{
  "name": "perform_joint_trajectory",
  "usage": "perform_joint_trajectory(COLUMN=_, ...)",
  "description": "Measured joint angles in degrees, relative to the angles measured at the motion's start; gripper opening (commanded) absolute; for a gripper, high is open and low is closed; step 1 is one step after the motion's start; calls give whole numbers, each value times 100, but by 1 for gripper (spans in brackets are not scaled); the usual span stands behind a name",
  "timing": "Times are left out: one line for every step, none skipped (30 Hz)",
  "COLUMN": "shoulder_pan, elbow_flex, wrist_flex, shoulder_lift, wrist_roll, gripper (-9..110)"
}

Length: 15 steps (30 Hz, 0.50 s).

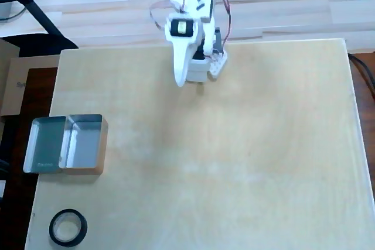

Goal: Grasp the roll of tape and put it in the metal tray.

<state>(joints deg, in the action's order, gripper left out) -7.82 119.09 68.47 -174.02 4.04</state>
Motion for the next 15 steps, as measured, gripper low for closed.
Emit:
perform_joint_trajectory(shoulder_pan=-114, elbow_flex=-299, wrist_flex=123, shoulder_lift=325, wrist_roll=0, gripper=-1)
perform_joint_trajectory(shoulder_pan=-220, elbow_flex=-615, wrist_flex=255, shoulder_lift=694, wrist_roll=0, gripper=-1)
perform_joint_trajectory(shoulder_pan=-387, elbow_flex=-940, wrist_flex=378, shoulder_lift=1081, wrist_roll=0, gripper=-1)
perform_joint_trajectory(shoulder_pan=-545, elbow_flex=-1266, wrist_flex=501, shoulder_lift=1503, wrist_roll=0, gripper=-1)
perform_joint_trajectory(shoulder_pan=-677, elbow_flex=-1573, wrist_flex=606, shoulder_lift=1934, wrist_roll=0, gripper=-1)
perform_joint_trajectory(shoulder_pan=-782, elbow_flex=-1881, wrist_flex=694, shoulder_lift=2391, wrist_roll=0, gripper=-1)
perform_joint_trajectory(shoulder_pan=-853, elbow_flex=-2180, wrist_flex=756, shoulder_lift=2856, wrist_roll=0, gripper=-1)
perform_joint_trajectory(shoulder_pan=-888, elbow_flex=-2479, wrist_flex=817, shoulder_lift=3349, wrist_roll=0, gripper=-1)
perform_joint_trajectory(shoulder_pan=-914, elbow_flex=-2769, wrist_flex=879, shoulder_lift=3867, wrist_roll=0, gripper=-1)
perform_joint_trajectory(shoulder_pan=-940, elbow_flex=-3067, wrist_flex=949, shoulder_lift=4395, wrist_roll=0, gripper=-1)
perform_joint_trajectory(shoulder_pan=-958, elbow_flex=-3349, wrist_flex=1046, shoulder_lift=4904, wrist_roll=0, gripper=-1)
perform_joint_trajectory(shoulder_pan=-976, elbow_flex=-3639, wrist_flex=1125, shoulder_lift=5388, wrist_roll=0, gripper=-1)
perform_joint_trajectory(shoulder_pan=-993, elbow_flex=-3946, wrist_flex=1213, shoulder_lift=5871, wrist_roll=0, gripper=-1)
perform_joint_trajectory(shoulder_pan=-1002, elbow_flex=-4245, wrist_flex=1292, shoulder_lift=6328, wrist_roll=0, gripper=-1)
perform_joint_trajectory(shoulder_pan=-1011, elbow_flex=-4535, wrist_flex=1354, shoulder_lift=6768, wrist_roll=0, gripper=-1)
